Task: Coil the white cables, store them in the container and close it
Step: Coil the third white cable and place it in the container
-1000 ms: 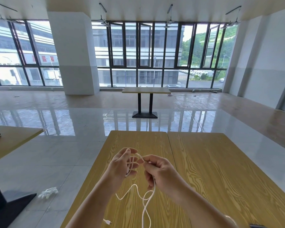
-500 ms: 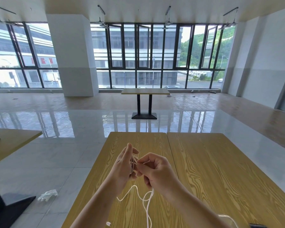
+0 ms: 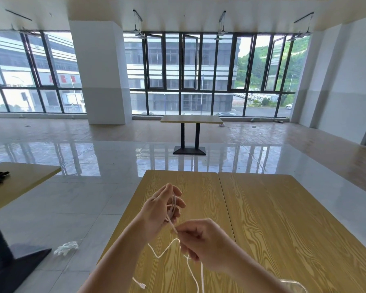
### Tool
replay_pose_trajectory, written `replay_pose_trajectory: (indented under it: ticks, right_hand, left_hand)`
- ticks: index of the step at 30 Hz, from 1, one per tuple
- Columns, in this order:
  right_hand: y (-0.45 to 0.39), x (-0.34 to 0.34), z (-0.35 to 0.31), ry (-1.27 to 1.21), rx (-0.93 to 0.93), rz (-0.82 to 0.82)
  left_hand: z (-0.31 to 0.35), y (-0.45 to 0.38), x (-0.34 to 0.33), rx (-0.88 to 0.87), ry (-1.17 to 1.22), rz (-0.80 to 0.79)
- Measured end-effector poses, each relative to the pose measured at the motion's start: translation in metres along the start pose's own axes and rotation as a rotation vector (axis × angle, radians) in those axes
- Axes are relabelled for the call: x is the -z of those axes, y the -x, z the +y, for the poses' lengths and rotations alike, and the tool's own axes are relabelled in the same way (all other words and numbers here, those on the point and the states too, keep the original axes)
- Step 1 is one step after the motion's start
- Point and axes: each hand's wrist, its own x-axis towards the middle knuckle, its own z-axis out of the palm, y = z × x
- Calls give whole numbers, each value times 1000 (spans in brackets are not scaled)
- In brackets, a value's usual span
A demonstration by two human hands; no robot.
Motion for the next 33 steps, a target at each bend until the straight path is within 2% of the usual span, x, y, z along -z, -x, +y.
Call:
replay_pose_trajectory:
  ticks: [5,10,15,21,27,30,33]
  right_hand:
    - [7,-1,10,269,-20,-311]
    - [-5,2,21,415,-170,-448]
    - [-24,7,26,628,-165,-352]
    - [-34,16,33,691,-132,-117]
    - [-38,21,24,335,-185,148]
    - [-38,21,14,-7,-191,205]
    - [-37,19,5,-250,-158,188]
  left_hand:
    - [18,-5,17,29,123,60]
    - [26,-3,19,15,173,27]
    - [19,-3,17,8,51,-7]
    - [9,-1,15,-33,-232,-27]
    - [-8,-3,10,-43,-358,58]
    - [-14,-4,8,-59,-381,65]
    - [-15,-1,3,-24,-296,50]
